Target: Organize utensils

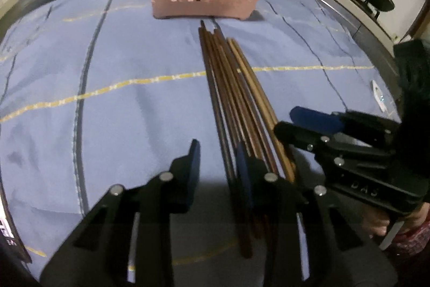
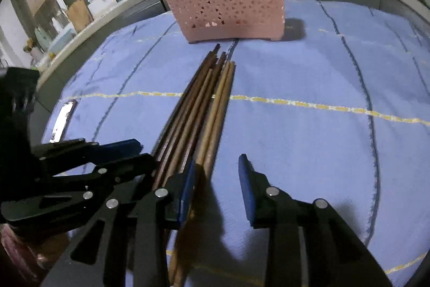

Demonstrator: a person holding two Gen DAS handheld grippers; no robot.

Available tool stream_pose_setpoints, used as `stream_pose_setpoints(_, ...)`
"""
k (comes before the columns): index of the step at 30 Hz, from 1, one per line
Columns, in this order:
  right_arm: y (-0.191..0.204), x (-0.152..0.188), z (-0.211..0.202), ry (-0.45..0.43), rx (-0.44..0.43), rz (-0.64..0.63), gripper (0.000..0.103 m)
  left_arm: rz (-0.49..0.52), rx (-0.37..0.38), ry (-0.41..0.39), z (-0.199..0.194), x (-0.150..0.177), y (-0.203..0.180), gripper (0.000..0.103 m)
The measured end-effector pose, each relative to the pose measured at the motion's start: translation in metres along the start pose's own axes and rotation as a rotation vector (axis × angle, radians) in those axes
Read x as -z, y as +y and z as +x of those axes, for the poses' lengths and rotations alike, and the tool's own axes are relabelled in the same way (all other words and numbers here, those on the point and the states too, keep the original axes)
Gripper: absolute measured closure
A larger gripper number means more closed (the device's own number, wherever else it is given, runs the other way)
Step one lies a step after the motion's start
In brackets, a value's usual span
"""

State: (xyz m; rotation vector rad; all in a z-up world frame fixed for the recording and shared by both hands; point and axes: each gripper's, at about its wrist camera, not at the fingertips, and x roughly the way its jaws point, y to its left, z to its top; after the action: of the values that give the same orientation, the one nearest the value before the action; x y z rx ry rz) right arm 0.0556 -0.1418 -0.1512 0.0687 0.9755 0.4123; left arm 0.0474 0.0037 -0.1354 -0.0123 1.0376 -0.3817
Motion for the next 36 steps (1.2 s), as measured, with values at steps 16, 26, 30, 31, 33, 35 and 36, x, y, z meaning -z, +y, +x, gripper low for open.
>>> stream_pose_setpoints(16, -0.011, -0.003, -0.002, -0.01, 0.062, -0.008, 0.07, 0.114, -0.175, -0.037, 0.008, -0.002, -0.019, 0.082)
stream_pose_setpoints(26, -0.008, -0.005, 0.001, -0.006, 0.054, -0.011, 0.07, 0.13, -0.227, -0.045, 0.011, -0.005, -0.026, 0.082)
stream_pose_setpoints(30, -0.013, -0.007, 0.0, -0.005, 0.016, 0.032, 0.07, 0.116, -0.202, -0.053, 0.01, -0.005, -0.02, 0.095)
stream_pose_setpoints(31, -0.016, -0.007, 0.0, -0.007, 0.006, 0.049, 0.07, 0.113, -0.205, -0.054, 0.01, -0.005, -0.019, 0.096)
stream_pose_setpoints(33, -0.017, -0.008, -0.002, -0.014, -0.004, 0.064, 0.07, 0.101, -0.201, -0.052, 0.009, -0.005, -0.014, 0.096)
stream_pose_setpoints(35, -0.016, -0.01, -0.002, -0.015, -0.003, 0.053, 0.07, 0.087, -0.194, -0.05, 0.008, -0.006, -0.01, 0.096)
stream_pose_setpoints(36, -0.014, -0.01, -0.001, -0.011, -0.003, 0.047, 0.07, 0.083, -0.195, -0.05, 0.007, -0.006, -0.009, 0.096)
